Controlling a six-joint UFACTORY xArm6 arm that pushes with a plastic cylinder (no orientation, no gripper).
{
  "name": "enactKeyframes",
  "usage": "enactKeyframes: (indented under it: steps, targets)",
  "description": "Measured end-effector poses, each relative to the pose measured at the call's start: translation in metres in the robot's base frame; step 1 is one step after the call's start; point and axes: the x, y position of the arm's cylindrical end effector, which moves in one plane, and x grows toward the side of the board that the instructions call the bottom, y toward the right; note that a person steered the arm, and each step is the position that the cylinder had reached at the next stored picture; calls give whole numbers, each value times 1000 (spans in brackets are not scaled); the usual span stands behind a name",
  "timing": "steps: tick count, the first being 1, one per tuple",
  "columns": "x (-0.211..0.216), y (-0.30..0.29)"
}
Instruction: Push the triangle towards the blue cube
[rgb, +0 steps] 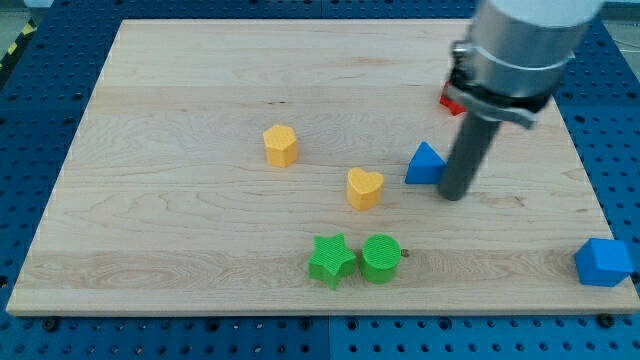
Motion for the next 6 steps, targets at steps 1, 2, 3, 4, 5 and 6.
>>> enactKeyframes:
  steps: [1,2,3,4,5,6]
  targets:
    - [-7,-58]
    - [-37,-74]
    - [-40,-37]
    - [-17,30]
    - [7,93]
    - [7,95]
